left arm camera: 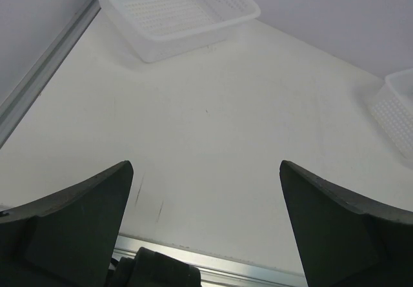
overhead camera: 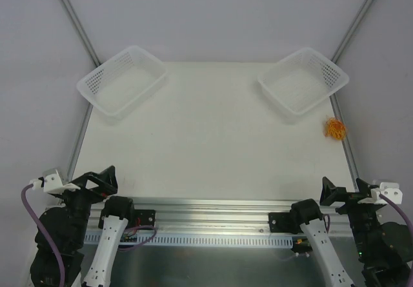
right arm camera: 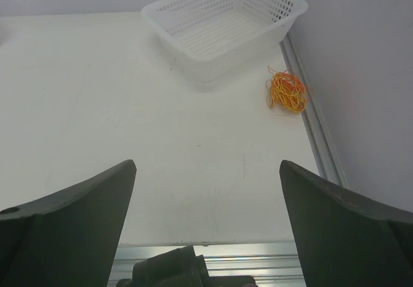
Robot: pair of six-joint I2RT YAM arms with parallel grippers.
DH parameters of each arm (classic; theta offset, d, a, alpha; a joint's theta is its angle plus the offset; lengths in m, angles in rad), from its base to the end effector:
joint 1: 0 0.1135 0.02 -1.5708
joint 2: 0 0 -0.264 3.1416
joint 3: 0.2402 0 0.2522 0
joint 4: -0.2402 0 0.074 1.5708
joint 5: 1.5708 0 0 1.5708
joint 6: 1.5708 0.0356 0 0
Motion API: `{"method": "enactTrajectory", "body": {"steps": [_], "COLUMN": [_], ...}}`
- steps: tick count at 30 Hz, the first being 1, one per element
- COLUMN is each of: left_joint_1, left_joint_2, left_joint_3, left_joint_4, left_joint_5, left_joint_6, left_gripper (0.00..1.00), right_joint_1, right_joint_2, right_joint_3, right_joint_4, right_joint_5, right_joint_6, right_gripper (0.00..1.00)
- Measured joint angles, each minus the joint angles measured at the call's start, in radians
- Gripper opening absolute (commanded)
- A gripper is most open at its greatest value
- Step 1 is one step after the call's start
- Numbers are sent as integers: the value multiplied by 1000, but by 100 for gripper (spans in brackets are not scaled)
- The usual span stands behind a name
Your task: Untangle the cables
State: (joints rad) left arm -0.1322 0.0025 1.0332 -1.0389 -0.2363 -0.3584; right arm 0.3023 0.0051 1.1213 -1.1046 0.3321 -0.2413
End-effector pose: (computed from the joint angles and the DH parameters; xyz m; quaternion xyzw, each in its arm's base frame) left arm -0.0593 0.0163 0.3542 -0.1620 0.6912 -0.0886 0.6987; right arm -0.0755 -0.0357 0.3625 -0.0729 0.6994 -0.0948 0.7046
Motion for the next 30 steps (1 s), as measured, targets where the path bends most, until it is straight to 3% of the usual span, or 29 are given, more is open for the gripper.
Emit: {"method": "enactTrajectory", "body": {"steps": [8, 13, 19, 25, 30], "left_joint_1": [0, 0, -2, -20, -32], "left_joint_2": [0, 0, 18, 66, 73], "left_joint_3": [-12, -92, -259, -399, -412], "left_joint_4": [3, 26, 82, 172, 225], "left_joint_5": [25, 101, 239, 282, 279], "left_joint_6": [-29, -105, -177, -211, -211], "left_gripper": [99, 99, 99, 99, 99], "right_joint_1": [0, 0, 0, -9, -166], "right_joint_2": [8, 121, 417, 729, 946], "right_joint_3": [-6, -11, -19, 3, 72], "right_joint_4": [0, 6, 32, 34, 74], "right_joint_5": [-22, -36, -53, 77, 145], "right_joint_6": [28, 112, 238, 382, 431], "right_gripper": [100, 100, 100, 100, 100]}}
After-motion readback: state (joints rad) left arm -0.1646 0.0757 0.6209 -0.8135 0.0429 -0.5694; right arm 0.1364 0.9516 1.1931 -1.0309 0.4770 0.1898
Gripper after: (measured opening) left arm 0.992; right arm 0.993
